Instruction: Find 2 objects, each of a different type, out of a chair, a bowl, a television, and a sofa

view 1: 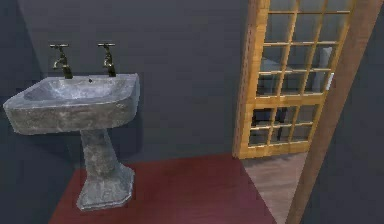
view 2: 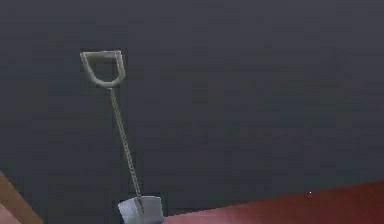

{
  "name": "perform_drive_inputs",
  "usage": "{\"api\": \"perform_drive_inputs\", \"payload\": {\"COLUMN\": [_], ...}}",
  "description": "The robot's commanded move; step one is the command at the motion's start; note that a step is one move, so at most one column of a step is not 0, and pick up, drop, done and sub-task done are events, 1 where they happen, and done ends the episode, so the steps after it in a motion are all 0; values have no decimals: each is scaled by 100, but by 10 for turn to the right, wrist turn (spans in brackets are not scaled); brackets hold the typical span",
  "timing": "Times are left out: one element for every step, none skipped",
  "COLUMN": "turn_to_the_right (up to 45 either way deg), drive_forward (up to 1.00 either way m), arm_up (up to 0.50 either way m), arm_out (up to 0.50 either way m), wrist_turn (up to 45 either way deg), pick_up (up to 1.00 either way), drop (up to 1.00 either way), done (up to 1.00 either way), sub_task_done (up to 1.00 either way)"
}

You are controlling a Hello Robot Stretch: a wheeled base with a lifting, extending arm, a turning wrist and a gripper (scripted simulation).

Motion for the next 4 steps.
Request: {"api": "perform_drive_inputs", "payload": {"turn_to_the_right": [30,0,150,0], "drive_forward": [0,55,0,90], "arm_up": [0,0,0,0], "arm_out": [0,0,0,0], "wrist_turn": [0,0,0,0], "pick_up": [0,0,0,0], "drop": [0,0,0,0], "done": [0,0,0,0], "sub_task_done": [0,0,0,0]}}
